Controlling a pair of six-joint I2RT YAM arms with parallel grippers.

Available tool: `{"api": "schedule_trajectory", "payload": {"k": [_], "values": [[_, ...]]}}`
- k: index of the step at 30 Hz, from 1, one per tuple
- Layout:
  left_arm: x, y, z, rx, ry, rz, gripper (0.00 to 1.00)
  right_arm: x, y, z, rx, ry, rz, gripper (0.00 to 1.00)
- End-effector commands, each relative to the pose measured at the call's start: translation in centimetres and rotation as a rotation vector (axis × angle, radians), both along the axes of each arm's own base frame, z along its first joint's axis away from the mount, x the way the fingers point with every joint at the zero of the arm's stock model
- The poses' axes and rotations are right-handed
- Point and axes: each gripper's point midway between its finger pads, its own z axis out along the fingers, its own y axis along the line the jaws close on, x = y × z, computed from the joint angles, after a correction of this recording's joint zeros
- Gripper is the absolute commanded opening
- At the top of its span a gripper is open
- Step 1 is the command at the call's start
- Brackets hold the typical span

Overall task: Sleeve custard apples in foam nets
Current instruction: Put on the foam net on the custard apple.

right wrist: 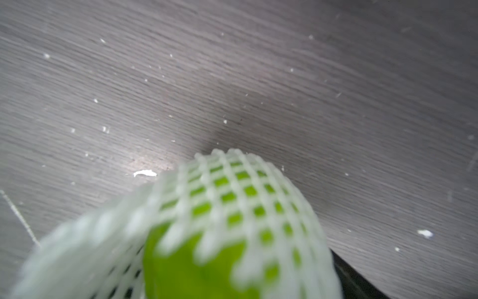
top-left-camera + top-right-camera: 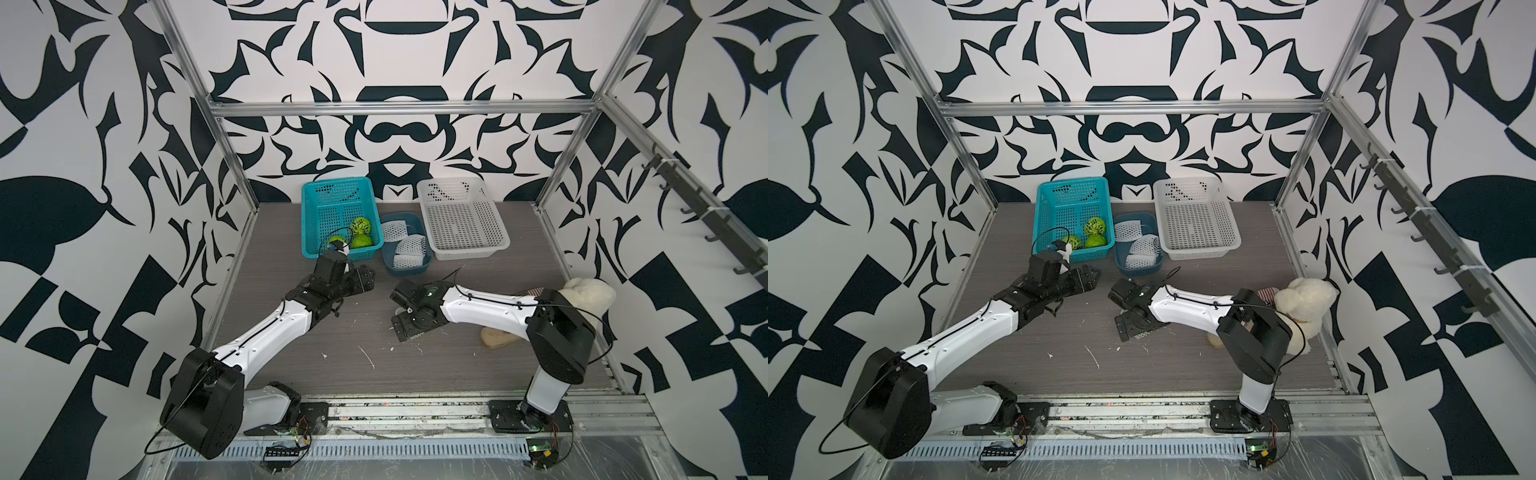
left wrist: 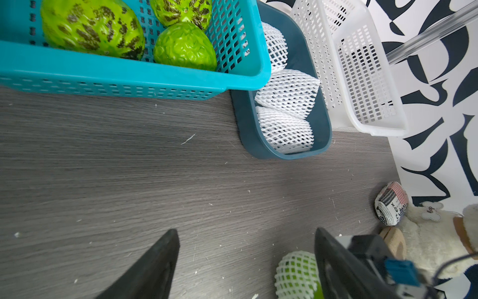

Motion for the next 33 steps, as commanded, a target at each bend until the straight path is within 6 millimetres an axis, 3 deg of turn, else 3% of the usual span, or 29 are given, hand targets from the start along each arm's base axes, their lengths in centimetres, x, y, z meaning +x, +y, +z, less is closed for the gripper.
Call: {"api": "schedule_trajectory", "payload": {"k": [1,10,20,26,33], "values": [[0.0,-0.1,0.0,0.003,0.003,-0.016,0.84,0.1,-1.0,2.8,-0.019,-0.036,0.002,0.99],[-0.3,-0.4,-0.4,-0.021,0.025,-0.017,0.84,0.5,-1.0,4.5,-0.045,-0.062,0.170,0.99],[-0.8,0.4,-0.3,-0.020,0.023,0.012,0.84,2.4,-0.8,3.5,0.035,0.027,0.228,0.96],[-0.7,0.6,-0.1,-0.016,0.017,0.020,0.84,2.2,0.4,2.3,0.099,0.074,0.270,0.95],[-0.7,0.6,-0.1,-0.013,0.020,0.023,0.84,2.4,0.0,0.3,0.105,0.084,0.251,0.87]]}}
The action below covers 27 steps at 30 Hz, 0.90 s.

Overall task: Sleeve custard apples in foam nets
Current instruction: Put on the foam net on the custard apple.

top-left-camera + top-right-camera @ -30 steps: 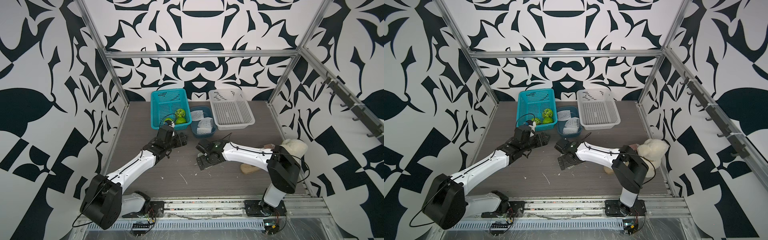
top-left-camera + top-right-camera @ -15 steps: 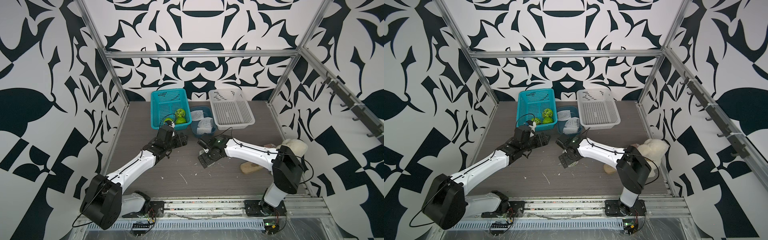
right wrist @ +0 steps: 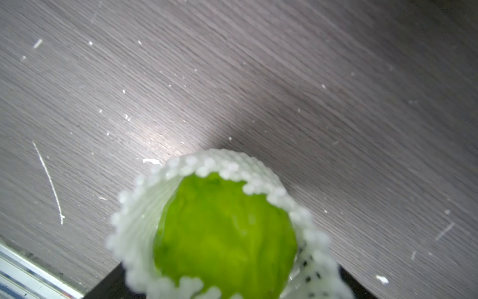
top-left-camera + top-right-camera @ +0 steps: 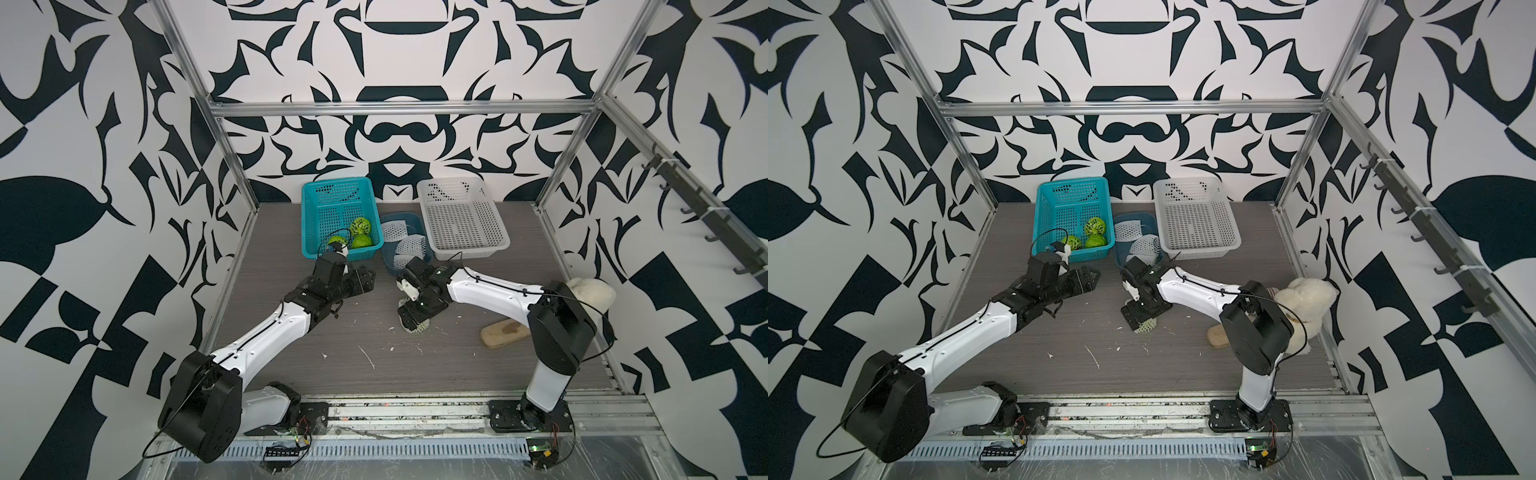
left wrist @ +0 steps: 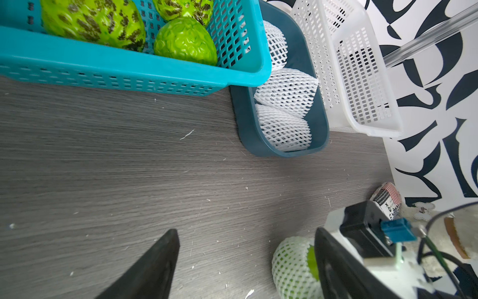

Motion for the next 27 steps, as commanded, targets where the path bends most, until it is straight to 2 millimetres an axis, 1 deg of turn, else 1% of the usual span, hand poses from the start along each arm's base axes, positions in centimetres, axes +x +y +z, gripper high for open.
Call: {"api": "schedule_trajectory", "payload": {"k": [1,5,8,11,16,22,25,27], "values": [[-0.3,0.5,-0.1,0.011,0.007,0.012,0.84,-0.1,0.3,-0.4,0.038,0.004,0.006,0.85],[-0.2,0.5,0.1,0.009,0.005,0.014,0.84,-0.6,0.3,-1.8,0.047,0.030,-0.011,0.81],[-0.1,0.4,0.2,0.007,0.004,0.013,0.84,-1.0,-0.2,-2.5,0.037,0.037,-0.028,0.84],[-0.1,0.5,0.1,0.011,0.008,0.016,0.84,-1.6,-0.8,-2.4,0.033,0.033,-0.040,0.86],[0.2,0.1,0.1,0.005,0.011,0.008,0.84,-2.3,-1.6,-2.0,0.027,0.019,-0.044,0.86],[0.4,-0.4,0.3,-0.007,0.014,-0.007,0.84,-2.9,-1.7,-2.9,-0.007,0.028,-0.041,0.85],[0.4,-0.2,0.3,0.000,0.013,0.000,0.84,-3.4,-2.0,-3.1,-0.037,0.007,-0.035,0.90],[0.5,-0.1,0.3,0.005,0.009,0.004,0.84,-3.1,-2.3,-3.4,-0.059,-0.015,-0.045,0.92]]}}
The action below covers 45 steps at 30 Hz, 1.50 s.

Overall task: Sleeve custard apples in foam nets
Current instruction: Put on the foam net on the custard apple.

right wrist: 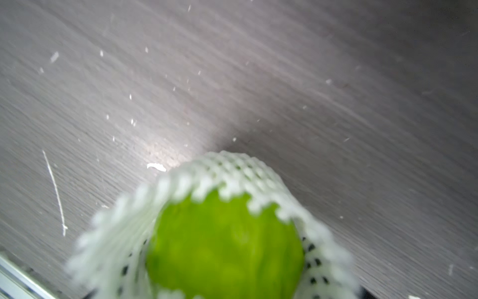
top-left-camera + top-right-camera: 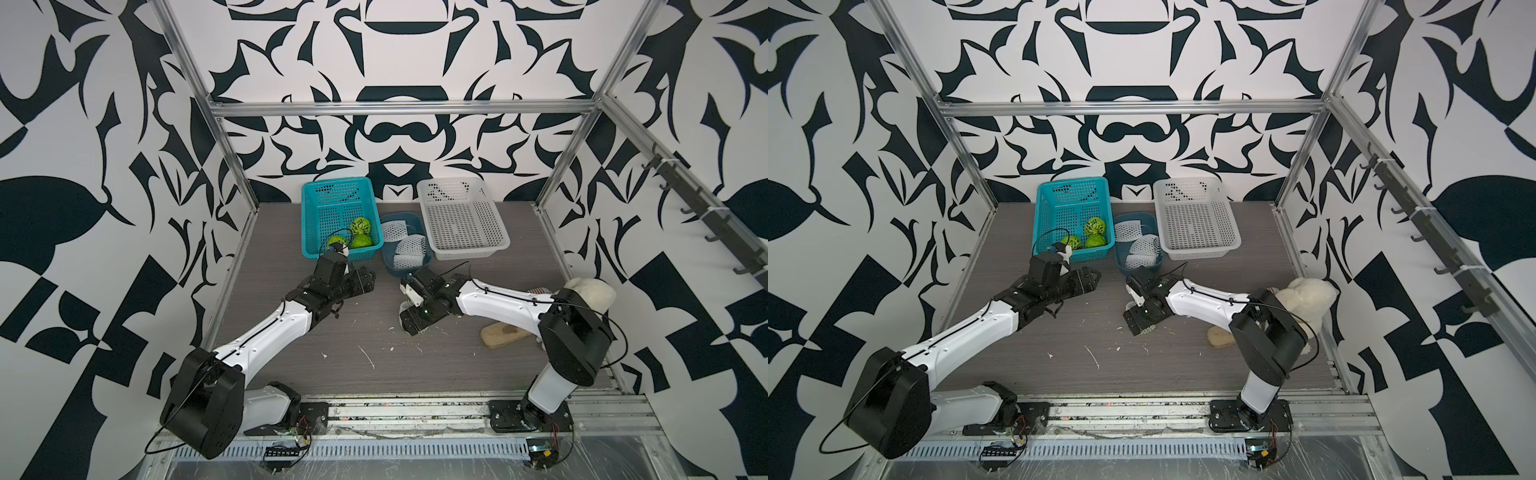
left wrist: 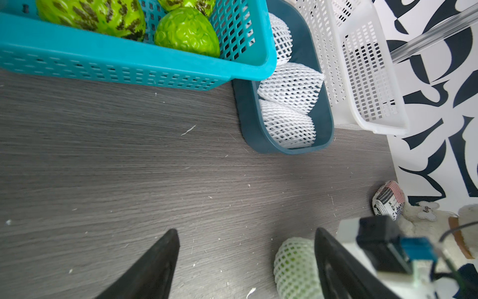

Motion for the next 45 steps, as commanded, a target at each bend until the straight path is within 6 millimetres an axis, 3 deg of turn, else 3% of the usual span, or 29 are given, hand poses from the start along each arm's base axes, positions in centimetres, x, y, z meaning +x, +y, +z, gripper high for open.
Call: {"api": "schedule_trajectory", "payload": {"k": [1,7,11,17,24,31,40,42,45], "values": [[0.5,0.0,0.8,0.000,-0.010,0.005,0.84,-1.2,-2.1,-2.0,-0.115,0.024,-0.022,0.92],[0.5,-0.2,1.0,-0.007,-0.010,-0.002,0.84,-0.1,-1.6,-1.8,-0.129,-0.042,-0.035,0.92],[0.4,0.2,0.9,0.003,-0.014,0.009,0.84,-0.1,-1.9,-0.7,-0.122,-0.055,-0.048,0.99],[0.3,0.0,0.5,-0.004,-0.006,0.003,0.84,-0.5,-2.8,0.5,-0.123,-0.060,-0.084,0.99],[0.1,0.1,0.8,-0.005,-0.009,0.002,0.84,0.3,-1.9,2.5,-0.072,-0.103,-0.104,0.99],[0.0,0.3,1.0,-0.005,-0.016,0.009,0.84,1.0,-1.2,1.8,-0.066,-0.111,-0.110,0.93],[0.0,0.3,1.2,-0.004,-0.020,0.009,0.84,1.5,-1.1,-0.9,-0.085,-0.112,-0.128,0.87],[-0.1,0.3,1.2,-0.003,-0.019,0.009,0.84,1.4,-1.2,-0.9,-0.090,-0.113,-0.131,0.89],[-0.1,0.4,1.1,-0.002,-0.019,0.010,0.84,1.5,-1.4,0.2,-0.075,-0.129,-0.142,0.99]]}}
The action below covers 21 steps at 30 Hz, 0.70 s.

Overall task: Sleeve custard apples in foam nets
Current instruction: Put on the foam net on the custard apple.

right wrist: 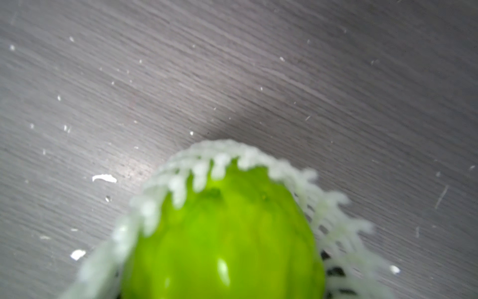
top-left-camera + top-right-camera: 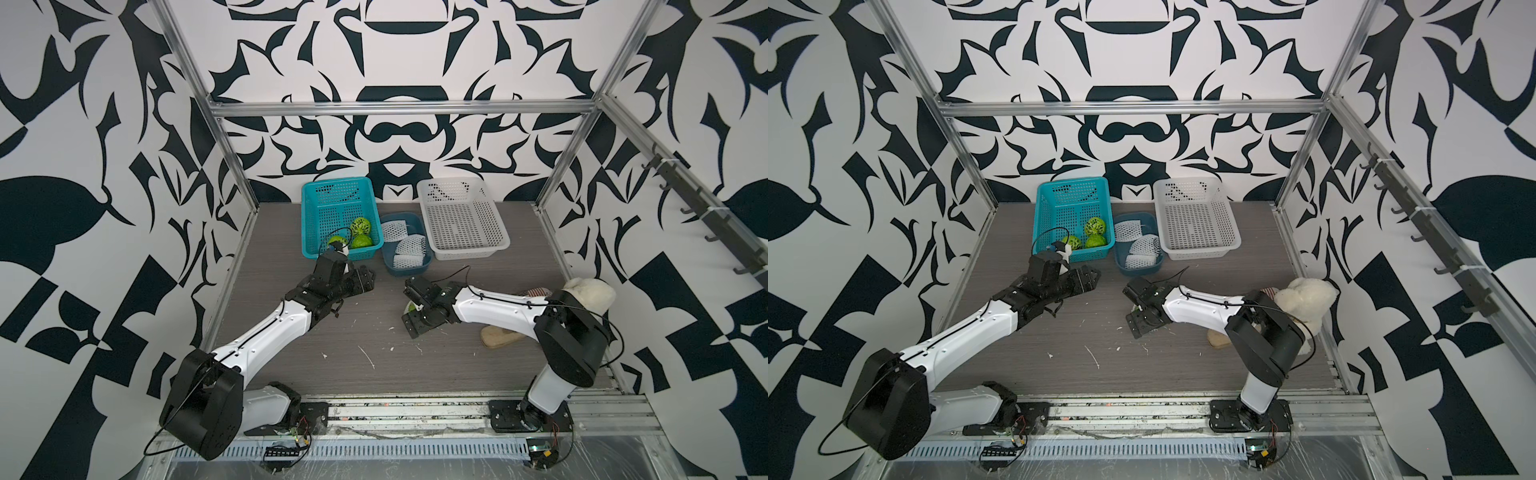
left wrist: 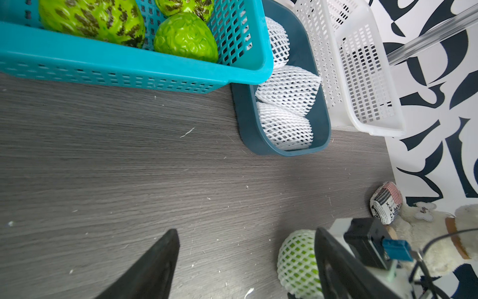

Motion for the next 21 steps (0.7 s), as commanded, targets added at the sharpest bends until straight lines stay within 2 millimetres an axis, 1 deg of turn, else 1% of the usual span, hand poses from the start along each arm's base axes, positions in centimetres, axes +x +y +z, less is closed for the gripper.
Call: {"api": "schedule_trajectory", "payload": {"k": [1,7,11,16,21], "values": [[0.0,0.4,0.7,0.001,-0.016,0.011,0.84,0.2,-0.2,1.4,0.012,-0.036,-0.017,0.99],[0.0,0.3,0.6,0.003,-0.014,0.008,0.84,-0.2,-0.6,3.9,0.050,-0.057,-0.038,0.99],[0.1,0.2,0.7,0.000,-0.015,0.001,0.84,-0.3,-0.7,4.8,0.075,-0.066,-0.052,0.99],[0.2,0.1,0.9,-0.001,-0.018,-0.003,0.84,-0.4,-1.0,4.7,0.090,-0.086,-0.072,0.99],[0.2,0.0,1.0,-0.002,-0.020,-0.005,0.84,-0.1,-0.5,4.3,0.154,-0.126,-0.086,0.99]]}}
